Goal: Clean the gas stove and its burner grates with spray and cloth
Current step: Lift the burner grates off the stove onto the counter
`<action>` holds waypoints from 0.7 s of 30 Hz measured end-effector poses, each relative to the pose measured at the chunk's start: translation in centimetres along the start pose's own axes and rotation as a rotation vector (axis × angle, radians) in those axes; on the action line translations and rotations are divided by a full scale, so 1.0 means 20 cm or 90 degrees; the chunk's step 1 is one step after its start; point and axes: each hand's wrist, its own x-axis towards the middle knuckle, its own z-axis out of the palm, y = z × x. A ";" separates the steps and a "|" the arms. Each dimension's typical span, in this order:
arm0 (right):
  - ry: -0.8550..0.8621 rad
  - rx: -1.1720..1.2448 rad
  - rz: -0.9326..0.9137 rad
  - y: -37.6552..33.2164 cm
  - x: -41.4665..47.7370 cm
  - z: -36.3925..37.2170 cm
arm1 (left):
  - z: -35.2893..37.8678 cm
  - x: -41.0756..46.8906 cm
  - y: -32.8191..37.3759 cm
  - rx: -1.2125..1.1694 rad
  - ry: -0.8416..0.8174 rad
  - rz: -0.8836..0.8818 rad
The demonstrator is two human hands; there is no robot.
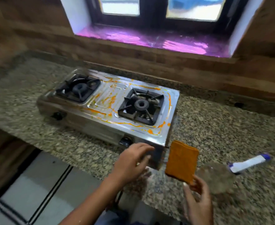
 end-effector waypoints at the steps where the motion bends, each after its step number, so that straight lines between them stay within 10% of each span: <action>1: -0.063 -0.001 -0.069 -0.08 0.02 0.06 | -0.06 -0.04 -0.08 0.038 0.048 -0.012; 9: -0.034 -0.193 -0.386 -0.65 0.37 0.70 | -0.26 -0.07 -0.57 0.347 0.043 0.054; 21: 0.148 -0.502 -0.218 -0.75 0.51 1.11 | -0.34 0.03 -0.88 0.273 -0.043 0.298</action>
